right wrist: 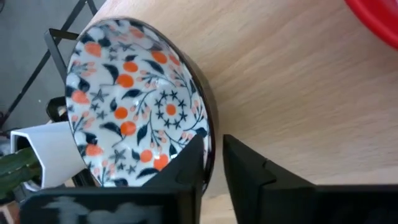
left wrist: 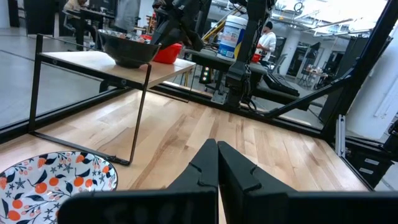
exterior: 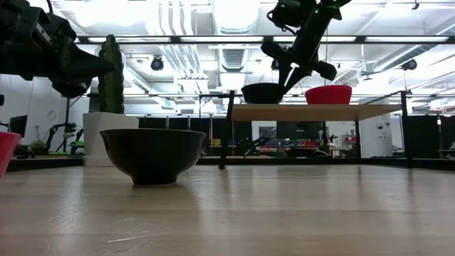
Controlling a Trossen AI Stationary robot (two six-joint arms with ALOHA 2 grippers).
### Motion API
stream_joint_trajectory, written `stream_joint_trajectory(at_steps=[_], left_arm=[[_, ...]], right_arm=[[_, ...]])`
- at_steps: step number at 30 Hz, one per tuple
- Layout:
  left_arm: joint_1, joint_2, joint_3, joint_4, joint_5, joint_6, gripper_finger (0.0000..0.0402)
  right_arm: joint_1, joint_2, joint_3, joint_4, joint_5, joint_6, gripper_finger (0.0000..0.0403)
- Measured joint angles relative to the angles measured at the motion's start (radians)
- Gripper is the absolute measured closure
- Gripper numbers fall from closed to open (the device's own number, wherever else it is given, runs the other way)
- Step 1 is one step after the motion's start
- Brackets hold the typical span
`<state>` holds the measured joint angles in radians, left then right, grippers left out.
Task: Pick & Place Mini bowls
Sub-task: Put the white patterned bowl on the shelf, then stack the red bowl on top of the other red bowls on the shelf
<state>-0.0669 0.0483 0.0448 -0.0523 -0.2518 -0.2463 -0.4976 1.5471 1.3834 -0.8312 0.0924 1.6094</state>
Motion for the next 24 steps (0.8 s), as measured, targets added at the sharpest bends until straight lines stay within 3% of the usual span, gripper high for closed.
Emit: stream_joint_trajectory(at_steps=[11, 24], left_arm=[[0.0, 0.0, 0.0, 0.0, 0.0, 0.0, 0.0401], [0.0, 0.0, 0.0, 0.0, 0.0, 0.0, 0.0401]], right_arm=[[0.0, -0.012, 0.008, -0.002, -0.003, -0.053, 0.0282], [0.09, -0.029, 0.091, 0.003, 0.029, -0.292, 0.0277]])
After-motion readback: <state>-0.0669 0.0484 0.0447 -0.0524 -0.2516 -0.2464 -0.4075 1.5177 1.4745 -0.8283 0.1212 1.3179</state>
